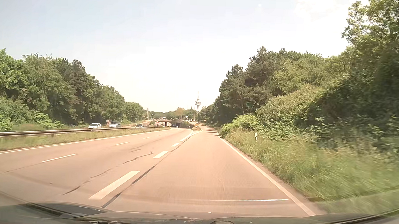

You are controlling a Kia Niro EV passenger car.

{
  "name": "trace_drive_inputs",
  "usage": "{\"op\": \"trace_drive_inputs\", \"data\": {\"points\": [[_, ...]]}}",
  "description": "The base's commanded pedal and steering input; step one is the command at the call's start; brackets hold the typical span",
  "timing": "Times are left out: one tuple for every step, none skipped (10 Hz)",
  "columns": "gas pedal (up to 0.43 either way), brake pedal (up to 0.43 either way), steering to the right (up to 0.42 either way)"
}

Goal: Follow the waypoints while adhering to traffic rules and regulations

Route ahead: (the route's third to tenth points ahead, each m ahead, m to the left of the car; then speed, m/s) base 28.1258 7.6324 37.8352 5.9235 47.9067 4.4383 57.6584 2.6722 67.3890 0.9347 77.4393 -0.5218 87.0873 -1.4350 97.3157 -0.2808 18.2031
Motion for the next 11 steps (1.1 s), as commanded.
{"op": "trace_drive_inputs", "data": {"points": [[0.047, 0.000, -0.003], [0.047, 0.000, -0.002], [0.047, 0.000, -0.002], [0.047, 0.000, -0.001], [0.047, 0.000, 0.000], [0.047, 0.000, 0.000], [0.047, 0.000, 0.000], [0.047, 0.000, 0.000], [0.047, 0.000, 0.001], [0.047, 0.000, 0.002], [0.047, 0.000, 0.003]]}}
